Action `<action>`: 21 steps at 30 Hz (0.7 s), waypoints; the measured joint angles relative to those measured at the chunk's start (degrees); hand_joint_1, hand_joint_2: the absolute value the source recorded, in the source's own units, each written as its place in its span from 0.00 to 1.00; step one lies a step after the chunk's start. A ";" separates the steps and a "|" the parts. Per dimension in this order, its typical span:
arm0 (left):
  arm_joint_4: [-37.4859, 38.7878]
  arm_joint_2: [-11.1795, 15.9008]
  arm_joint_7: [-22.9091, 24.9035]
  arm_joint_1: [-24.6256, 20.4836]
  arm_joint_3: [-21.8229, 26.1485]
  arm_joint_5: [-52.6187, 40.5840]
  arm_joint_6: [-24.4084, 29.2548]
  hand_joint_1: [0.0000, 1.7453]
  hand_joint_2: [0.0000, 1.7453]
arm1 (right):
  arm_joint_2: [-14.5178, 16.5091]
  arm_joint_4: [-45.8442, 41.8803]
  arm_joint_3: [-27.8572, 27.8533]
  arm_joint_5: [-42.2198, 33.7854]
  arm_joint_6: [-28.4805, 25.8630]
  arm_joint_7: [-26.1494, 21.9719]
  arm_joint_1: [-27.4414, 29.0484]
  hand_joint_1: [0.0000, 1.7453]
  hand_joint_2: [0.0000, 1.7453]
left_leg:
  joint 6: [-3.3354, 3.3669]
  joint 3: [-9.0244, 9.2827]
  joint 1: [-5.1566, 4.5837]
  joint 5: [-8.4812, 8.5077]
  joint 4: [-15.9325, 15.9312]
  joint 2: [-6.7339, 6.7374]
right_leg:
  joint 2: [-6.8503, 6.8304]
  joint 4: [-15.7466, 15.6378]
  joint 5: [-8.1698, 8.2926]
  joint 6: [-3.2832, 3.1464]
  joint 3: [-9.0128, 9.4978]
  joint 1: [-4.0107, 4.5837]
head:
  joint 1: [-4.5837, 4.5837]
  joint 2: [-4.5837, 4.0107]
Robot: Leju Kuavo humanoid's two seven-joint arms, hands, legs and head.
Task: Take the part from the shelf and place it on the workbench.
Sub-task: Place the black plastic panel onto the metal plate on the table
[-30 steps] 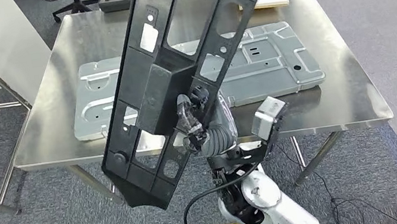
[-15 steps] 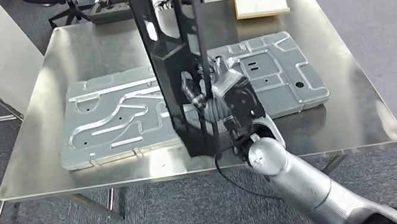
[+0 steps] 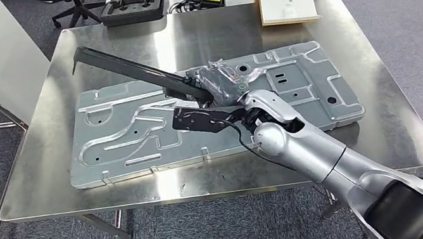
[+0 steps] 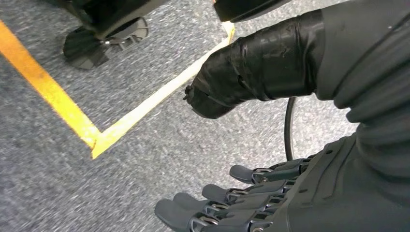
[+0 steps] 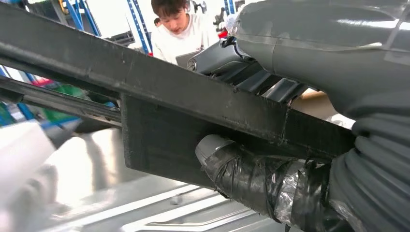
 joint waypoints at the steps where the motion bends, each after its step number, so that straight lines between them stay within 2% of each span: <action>1: 0.00 -0.04 -0.04 -0.10 -0.01 0.10 -0.03 0.00 1.00 | -0.08 1.36 0.93 1.48 0.50 0.19 -0.61 1.00 1.00 | 0.10 0.06 0.00 -0.10 0.02 -0.01 | 0.00 3.60 -1.45 0.25 -1.84 -0.09 | 0.14 0.00; 2: 0.00 -0.06 -0.09 -0.16 -0.03 0.21 -0.04 0.00 1.00 | -0.16 2.85 2.02 3.18 0.95 0.45 -1.10 1.00 1.00 | 0.18 0.09 0.02 -0.24 0.13 0.00 | 0.00 6.81 -2.40 0.48 -3.64 -0.25 | 0.25 0.00; 3: 0.00 -0.09 -0.15 -0.17 -0.04 0.31 -0.05 0.00 1.00 | -0.24 4.27 3.17 5.01 1.25 0.71 -1.37 1.00 1.00 | 0.20 0.12 0.08 -0.40 0.28 -0.01 | -0.01 8.54 -2.42 0.69 -4.80 -0.41 | 0.23 0.00; 4: 0.00 -0.13 -0.20 -0.17 -0.05 0.39 -0.06 0.00 1.00 | -0.36 5.52 4.25 6.75 1.43 0.98 -1.51 1.00 1.00 | 0.16 0.14 0.17 -0.60 0.50 -0.07 | -0.03 8.28 -1.41 0.87 -5.04 -0.59 | 0.28 0.00; 6: 0.00 -0.23 -0.28 -0.15 -0.06 0.44 -0.07 0.00 1.00 | -0.57 7.20 5.77 9.20 1.56 1.38 -1.68 1.00 1.00 | -0.20 0.12 0.40 -1.18 1.26 -0.27 | -0.10 2.50 2.49 1.18 -2.99 -1.02 | 0.36 0.00; 8: 0.00 -0.30 -0.36 -0.23 -0.06 0.46 -0.07 0.00 1.00 | -0.66 8.29 6.81 10.79 1.65 1.58 -2.37 1.00 1.00 | -0.83 -0.14 0.33 -1.77 2.15 -0.41 | -0.13 -3.14 4.69 1.19 -0.43 -1.04 | 0.42 0.00; 9: 0.00 -0.30 -0.40 -0.28 -0.06 0.48 -0.07 0.00 1.00 | -0.65 8.83 7.51 11.97 1.80 1.69 -2.84 1.00 1.00 | -1.13 -0.24 0.24 -1.91 2.42 -0.42 | -0.10 -4.29 4.78 1.04 0.12 -0.96 | 0.39 0.01; 13: 0.00 -0.37 -0.63 -0.41 -0.07 0.39 -0.01 0.00 1.00 | -0.65 11.12 10.63 18.80 3.43 2.22 -3.75 1.00 1.00 | -2.12 -0.44 0.36 -2.50 3.01 -0.22 | 0.05 -4.80 4.79 -0.24 0.56 -0.80 | 0.29 0.00; 15: 0.00 -0.48 -0.84 -0.53 -0.09 0.27 0.26 0.00 1.00 | -0.65 12.33 12.04 22.78 4.32 2.12 -3.90 1.00 1.00 | -2.57 -2.43 0.43 -5.11 7.55 0.02 | 0.01 -5.01 4.92 -0.84 0.76 -0.90 | 0.14 0.00; 17: 0.00 -0.57 -1.00 -0.70 -0.13 0.22 0.67 0.00 1.00 | -0.66 13.89 13.57 26.78 5.00 1.75 -4.00 1.00 1.00 | -2.73 -5.95 0.43 -8.37 15.13 0.13 | -0.02 -5.02 4.92 -1.14 0.78 -0.75 | 0.04 0.00; 18: 0.00 -0.60 -1.02 -0.75 -0.14 0.22 0.86 0.00 1.00 | -0.66 14.66 14.25 28.21 5.28 1.51 -3.96 1.00 1.00 | -2.69 -7.35 0.43 -9.21 17.97 0.14 | -0.01 -5.01 4.91 -1.19 0.78 -0.64 | 0.05 0.00; 19: 0.00 -0.62 -1.02 -0.79 -0.15 0.22 1.02 0.00 1.00 | -0.67 15.41 14.79 29.14 5.57 1.27 -3.91 0.75 0.75 | -2.54 -7.81 0.40 -8.97 18.81 0.15 | 0.02 -4.99 4.90 -1.22 0.80 -0.54 | 0.04 0.00; 20: 0.00 -0.63 -1.02 -0.84 -0.16 0.21 1.13 0.00 1.00 | -0.67 16.02 15.09 29.58 5.79 1.07 -3.88 0.50 0.50 | -2.28 -7.13 0.33 -7.74 17.37 0.15 | 0.09 -4.97 4.90 -1.24 0.84 -0.45 | 0.04 0.00; 21: 0.00 -0.64 -1.02 -0.92 -0.16 0.21 1.22 0.00 1.00 | -0.67 16.51 15.27 29.73 5.92 0.93 -3.91 0.25 0.25 | -1.91 -5.54 0.23 -5.91 14.18 0.15 | 0.16 -4.96 4.89 -1.24 0.91 -0.39 | 0.03 0.00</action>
